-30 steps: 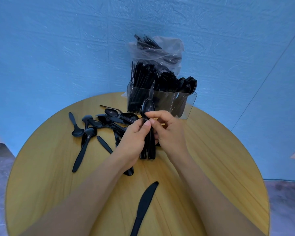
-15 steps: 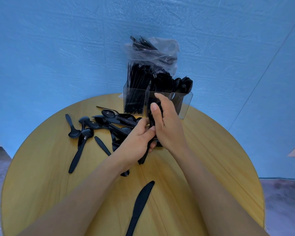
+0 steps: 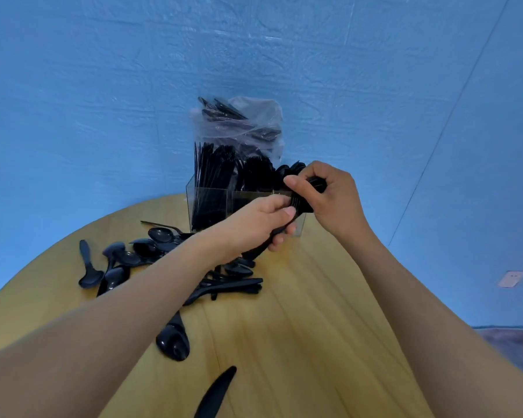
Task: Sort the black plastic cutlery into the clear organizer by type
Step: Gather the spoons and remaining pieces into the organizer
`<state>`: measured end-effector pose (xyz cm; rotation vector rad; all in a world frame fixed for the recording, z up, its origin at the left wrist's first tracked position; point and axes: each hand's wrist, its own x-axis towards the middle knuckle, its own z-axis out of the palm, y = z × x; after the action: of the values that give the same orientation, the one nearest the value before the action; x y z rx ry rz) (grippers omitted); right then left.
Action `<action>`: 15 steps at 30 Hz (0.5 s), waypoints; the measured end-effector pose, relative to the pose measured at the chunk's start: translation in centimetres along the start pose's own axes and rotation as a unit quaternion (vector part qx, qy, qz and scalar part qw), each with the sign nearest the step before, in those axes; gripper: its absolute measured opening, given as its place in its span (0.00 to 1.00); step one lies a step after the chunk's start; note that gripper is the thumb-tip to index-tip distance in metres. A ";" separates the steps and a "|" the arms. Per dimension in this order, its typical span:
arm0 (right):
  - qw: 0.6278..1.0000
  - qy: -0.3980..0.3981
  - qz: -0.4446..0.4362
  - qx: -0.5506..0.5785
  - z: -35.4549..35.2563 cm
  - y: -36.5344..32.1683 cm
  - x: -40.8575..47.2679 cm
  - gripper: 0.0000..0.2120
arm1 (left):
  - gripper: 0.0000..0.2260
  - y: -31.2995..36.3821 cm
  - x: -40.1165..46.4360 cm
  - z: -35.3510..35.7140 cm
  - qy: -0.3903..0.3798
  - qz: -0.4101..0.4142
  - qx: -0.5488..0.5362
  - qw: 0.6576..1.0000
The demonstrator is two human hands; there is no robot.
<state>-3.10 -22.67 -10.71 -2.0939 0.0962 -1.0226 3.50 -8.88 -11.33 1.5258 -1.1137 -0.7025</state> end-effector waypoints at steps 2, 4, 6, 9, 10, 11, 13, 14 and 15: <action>0.999 0.022 0.010 -0.022 -0.9 0.8 1.2 0.13 | 0.09 0.4 1.9 0.0 0.008 0.013 0.050 0.999; 0.998 0.044 0.018 -0.039 -1.8 1.7 2.3 0.14 | 0.15 0.2 3.5 -0.3 0.036 0.037 0.158 0.986; 0.996 0.067 0.033 -0.049 -2.8 2.6 3.5 0.14 | 0.19 -0.6 4.5 -1.0 0.081 0.062 0.269 0.958; 0.993 0.077 0.056 -0.065 -4.1 3.8 4.9 0.16 | 0.12 -2.5 5.0 -2.1 0.139 0.093 0.372 0.913; 0.992 0.076 0.060 -0.076 -4.4 4.1 5.3 0.16 | 0.12 -3.0 5.0 -2.3 0.151 0.109 0.399 0.898; 0.991 0.074 0.061 -0.092 -4.6 4.4 5.8 0.16 | 0.13 -3.5 5.0 -2.5 0.160 0.125 0.429 0.880; 0.988 0.075 0.061 -0.121 -4.6 4.9 6.7 0.16 | 0.16 -4.3 5.1 -2.6 0.166 0.149 0.486 0.845; 0.986 0.080 0.062 -0.129 -4.6 5.1 7.2 0.16 | 0.17 -4.5 5.2 -2.6 0.163 0.150 0.515 0.828; 0.985 0.086 0.065 -0.137 -4.6 5.3 7.6 0.17 | 0.19 -4.8 5.2 -2.5 0.158 0.150 0.542 0.812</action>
<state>0.16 -32.09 -7.77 -2.2035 0.4779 -1.1621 9.09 -12.65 -14.63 2.1894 -1.5375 0.5443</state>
